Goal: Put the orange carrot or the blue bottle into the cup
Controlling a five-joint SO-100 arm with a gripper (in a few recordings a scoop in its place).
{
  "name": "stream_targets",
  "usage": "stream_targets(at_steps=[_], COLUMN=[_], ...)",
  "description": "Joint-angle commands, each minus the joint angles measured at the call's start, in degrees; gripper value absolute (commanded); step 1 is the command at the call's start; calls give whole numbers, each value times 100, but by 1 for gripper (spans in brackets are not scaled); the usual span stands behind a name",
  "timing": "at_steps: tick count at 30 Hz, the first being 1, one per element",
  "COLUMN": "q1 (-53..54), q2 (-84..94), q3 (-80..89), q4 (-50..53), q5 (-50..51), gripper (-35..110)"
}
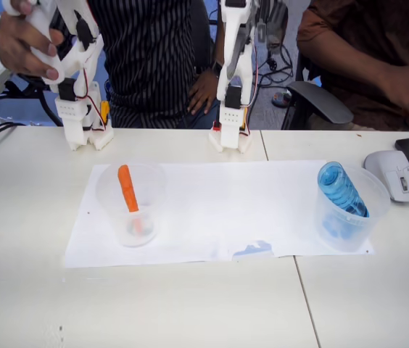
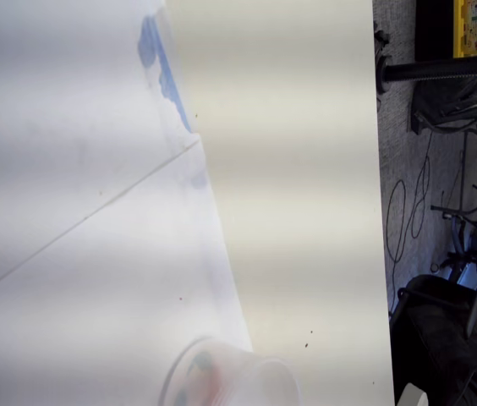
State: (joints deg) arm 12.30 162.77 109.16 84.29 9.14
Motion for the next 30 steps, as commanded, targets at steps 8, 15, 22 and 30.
stream_targets(at_steps=[8, 15, 22, 30], q1=[-35, -35, -53, -1169], q2=[2979, 2892, 2892, 2892], q3=[3437, 4676, 5458, 6390], q4=[-1872, -2206, -2391, -2786], q5=[26, 79, 79, 105], gripper=[19, 19, 19, 19])
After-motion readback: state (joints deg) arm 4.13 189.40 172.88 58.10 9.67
